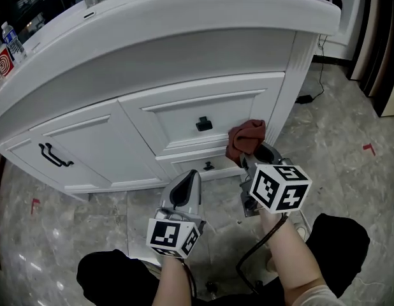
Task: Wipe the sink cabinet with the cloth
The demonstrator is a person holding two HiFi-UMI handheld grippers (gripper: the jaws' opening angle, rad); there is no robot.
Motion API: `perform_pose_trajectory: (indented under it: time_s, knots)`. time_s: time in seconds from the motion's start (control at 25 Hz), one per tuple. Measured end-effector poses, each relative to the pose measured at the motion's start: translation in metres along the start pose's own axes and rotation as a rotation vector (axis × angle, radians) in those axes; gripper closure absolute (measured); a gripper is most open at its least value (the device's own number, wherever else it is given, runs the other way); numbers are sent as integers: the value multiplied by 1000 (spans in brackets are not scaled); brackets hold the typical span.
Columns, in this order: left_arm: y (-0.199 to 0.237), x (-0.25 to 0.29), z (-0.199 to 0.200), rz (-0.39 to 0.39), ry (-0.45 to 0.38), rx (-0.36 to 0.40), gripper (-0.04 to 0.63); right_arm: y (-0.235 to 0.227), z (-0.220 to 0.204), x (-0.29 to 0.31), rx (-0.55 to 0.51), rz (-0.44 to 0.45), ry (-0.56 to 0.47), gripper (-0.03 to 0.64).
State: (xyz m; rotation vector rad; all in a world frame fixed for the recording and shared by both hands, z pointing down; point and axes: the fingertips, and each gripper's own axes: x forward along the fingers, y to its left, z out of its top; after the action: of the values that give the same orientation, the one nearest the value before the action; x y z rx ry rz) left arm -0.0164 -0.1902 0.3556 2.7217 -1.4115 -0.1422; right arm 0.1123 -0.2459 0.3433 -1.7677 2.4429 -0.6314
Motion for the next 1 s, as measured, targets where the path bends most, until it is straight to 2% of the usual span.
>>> perform_pose_trajectory:
  time_s: [0.32, 0.48, 0.6, 0.72, 0.88, 1.0]
  knots:
    - [-21, 11, -16, -43, 29, 4, 595, -47, 2, -17, -19, -127, 0, 537]
    - [-18, 6, -23, -35, 42, 18, 595, -42, -3, -22, 11, -144, -38, 538]
    - [-1, -3, -27, 2, 44, 24, 595, -4, -21, -9, -2, -66, -26, 537]
    - [25, -20, -33, 66, 70, 41, 595, 44, -51, 10, -75, 29, 33, 537]
    - [64, -45, -34, 162, 68, 28, 595, 90, -94, 37, -140, 104, 117, 538]
    - [85, -62, -33, 215, 66, 32, 595, 118, -117, 55, -143, 161, 157, 538]
